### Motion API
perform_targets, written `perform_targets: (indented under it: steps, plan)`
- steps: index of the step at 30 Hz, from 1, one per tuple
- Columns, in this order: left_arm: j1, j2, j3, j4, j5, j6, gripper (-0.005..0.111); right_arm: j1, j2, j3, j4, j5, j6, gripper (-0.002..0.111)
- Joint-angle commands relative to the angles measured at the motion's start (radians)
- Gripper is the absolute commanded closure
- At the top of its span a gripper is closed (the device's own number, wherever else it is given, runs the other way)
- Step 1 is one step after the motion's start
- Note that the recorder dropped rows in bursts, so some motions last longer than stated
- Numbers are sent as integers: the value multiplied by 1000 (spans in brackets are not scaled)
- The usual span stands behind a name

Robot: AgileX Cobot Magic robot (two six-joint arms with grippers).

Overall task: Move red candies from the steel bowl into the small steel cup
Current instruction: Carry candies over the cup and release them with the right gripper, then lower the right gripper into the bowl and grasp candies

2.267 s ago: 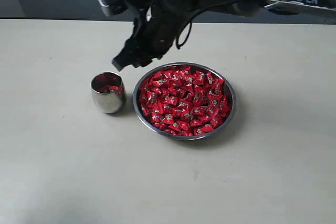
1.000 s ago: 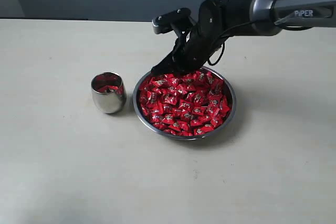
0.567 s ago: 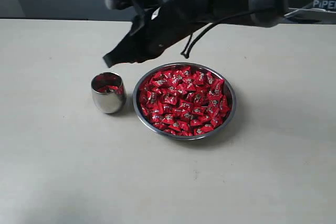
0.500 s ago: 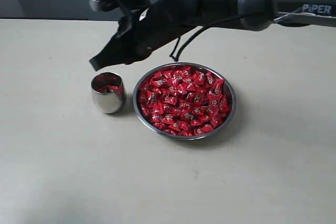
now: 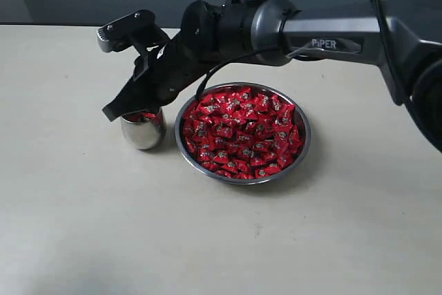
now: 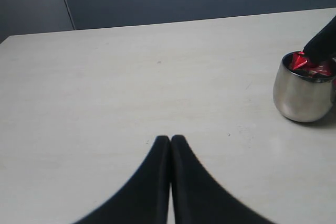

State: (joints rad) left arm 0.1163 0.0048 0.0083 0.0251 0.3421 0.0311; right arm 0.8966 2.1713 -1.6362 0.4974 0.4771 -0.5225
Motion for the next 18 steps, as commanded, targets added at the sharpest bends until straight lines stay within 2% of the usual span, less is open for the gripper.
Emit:
perform_targets:
  steps: [1, 5, 8, 10, 11, 14, 18]
  plan:
    - [-8, -5, -8, 2, -5, -2, 106, 1, -15, -8, -27, 25, -8, 108]
    - [-8, -5, -8, 2, -5, -2, 106, -1, -14, -14, -46, 51, -8, 103]
    - [-8, -5, -8, 2, -5, -2, 106, -1, -14, -14, -56, 51, -8, 83]
    - [-8, -5, -8, 2, -5, -2, 106, -1, -14, -14, -74, 51, -8, 66]
    - [-8, -5, -8, 2, -5, -2, 106, -1, -17, -14, -83, 51, -8, 61]
    - [-8, -5, -8, 2, -5, -2, 106, -1, -45, -14, -136, 57, 23, 64]
    - [-8, -5, -8, 2, -5, -2, 106, -1, -119, -14, -277, 131, 138, 76]
